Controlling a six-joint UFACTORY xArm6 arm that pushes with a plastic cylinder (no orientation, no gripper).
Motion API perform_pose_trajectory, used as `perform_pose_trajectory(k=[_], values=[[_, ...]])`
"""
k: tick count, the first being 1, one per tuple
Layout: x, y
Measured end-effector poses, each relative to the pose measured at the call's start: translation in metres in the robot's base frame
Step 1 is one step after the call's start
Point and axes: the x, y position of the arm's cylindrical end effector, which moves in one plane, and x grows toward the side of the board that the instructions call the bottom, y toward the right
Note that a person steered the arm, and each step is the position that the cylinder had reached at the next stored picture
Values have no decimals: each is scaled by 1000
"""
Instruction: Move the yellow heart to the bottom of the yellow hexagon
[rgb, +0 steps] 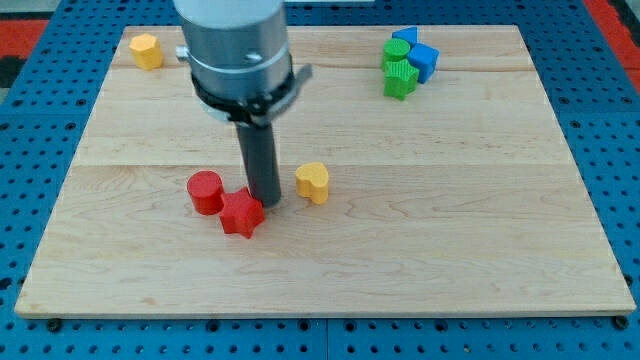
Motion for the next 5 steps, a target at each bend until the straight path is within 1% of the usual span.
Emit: perform_pose_trajectory(k=[1,2,4,5], values=[[15,48],[-1,61],[-61,50],[-75,50]])
